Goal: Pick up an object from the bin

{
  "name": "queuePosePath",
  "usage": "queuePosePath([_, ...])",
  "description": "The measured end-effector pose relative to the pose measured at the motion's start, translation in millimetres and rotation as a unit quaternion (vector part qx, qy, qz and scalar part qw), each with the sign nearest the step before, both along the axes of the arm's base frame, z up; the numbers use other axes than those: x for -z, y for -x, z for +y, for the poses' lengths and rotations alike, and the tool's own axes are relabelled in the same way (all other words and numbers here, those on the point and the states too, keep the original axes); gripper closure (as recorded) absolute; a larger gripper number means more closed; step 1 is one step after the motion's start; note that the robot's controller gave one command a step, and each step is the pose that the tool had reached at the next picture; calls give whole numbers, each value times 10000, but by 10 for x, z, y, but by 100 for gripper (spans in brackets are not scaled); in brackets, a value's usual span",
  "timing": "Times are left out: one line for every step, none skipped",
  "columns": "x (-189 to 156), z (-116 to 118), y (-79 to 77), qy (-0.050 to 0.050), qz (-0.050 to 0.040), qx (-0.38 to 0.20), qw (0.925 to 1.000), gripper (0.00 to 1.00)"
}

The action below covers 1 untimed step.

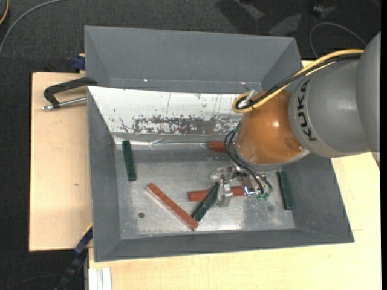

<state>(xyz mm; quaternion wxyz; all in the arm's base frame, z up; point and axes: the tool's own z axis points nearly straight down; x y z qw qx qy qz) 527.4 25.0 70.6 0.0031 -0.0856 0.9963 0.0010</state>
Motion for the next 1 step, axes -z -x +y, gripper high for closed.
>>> queuePosePath([-2193, -28, -300, 30, -46, -2802, 9599, 100])
